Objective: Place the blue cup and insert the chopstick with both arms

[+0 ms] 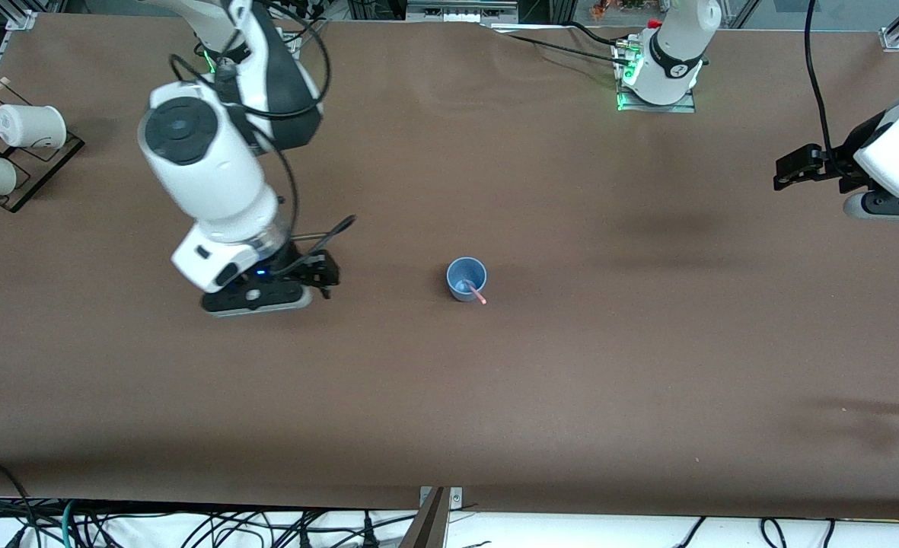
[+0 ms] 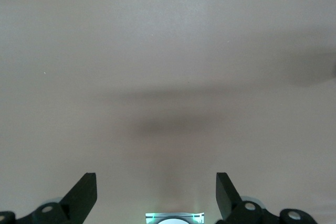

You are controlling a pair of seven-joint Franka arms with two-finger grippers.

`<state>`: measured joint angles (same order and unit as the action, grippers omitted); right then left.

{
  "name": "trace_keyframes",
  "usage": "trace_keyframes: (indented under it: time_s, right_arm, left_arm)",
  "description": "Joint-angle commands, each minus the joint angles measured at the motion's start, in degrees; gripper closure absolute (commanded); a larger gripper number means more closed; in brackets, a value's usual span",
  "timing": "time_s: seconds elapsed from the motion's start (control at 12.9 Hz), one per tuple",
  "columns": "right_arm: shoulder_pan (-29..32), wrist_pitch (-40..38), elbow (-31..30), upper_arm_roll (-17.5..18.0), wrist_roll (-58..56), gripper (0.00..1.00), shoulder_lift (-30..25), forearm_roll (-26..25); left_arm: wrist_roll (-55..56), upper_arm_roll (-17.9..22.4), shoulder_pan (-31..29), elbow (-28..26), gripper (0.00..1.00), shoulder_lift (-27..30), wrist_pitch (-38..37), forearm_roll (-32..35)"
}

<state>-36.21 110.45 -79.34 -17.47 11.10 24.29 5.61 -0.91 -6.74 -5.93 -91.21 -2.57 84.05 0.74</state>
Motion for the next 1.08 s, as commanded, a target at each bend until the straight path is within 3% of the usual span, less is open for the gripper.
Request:
trace_keyframes:
  time_s: [0.0,0.15,0.31,0.54,0.7,1.01]
  right_arm:
    - [0.53,-7.06,-1.6,-4.74,-7.83,0.0,-4.16,6.59]
    - [3.33,-11.55,-4.22,-4.77,-8.2,0.0,-8.71,6.09]
    - [7.01,-12.54,-11.06,-3.37,-10.13,0.0,-15.29,5.39]
    - [19.13,-12.71,-18.72,9.35,-9.35,0.0,-24.53,-0.67]
    - [20.04,-14.37,-19.1,9.92,-10.13,0.0,-25.53,-1.39]
    - [20.13,-14.65,-15.32,9.56,-10.31,0.0,-22.45,-2.7]
  left_arm:
    - [-1.37,-0.12,-0.22,-0.11,0.0,0.2,0.5,1.02]
    - [-1.37,-0.03,-0.22,0.07,0.0,-0.06,0.5,1.02]
    - [-1.37,-0.12,-0.31,0.07,0.0,-0.07,0.41,1.02]
    - [-1.37,-0.12,-0.13,0.07,0.0,-0.15,0.5,1.02]
    - [-1.37,-0.12,-0.05,0.07,0.0,-0.15,0.5,1.02]
    - [-1.46,-0.12,-0.13,0.07,0.0,-0.15,0.5,0.93]
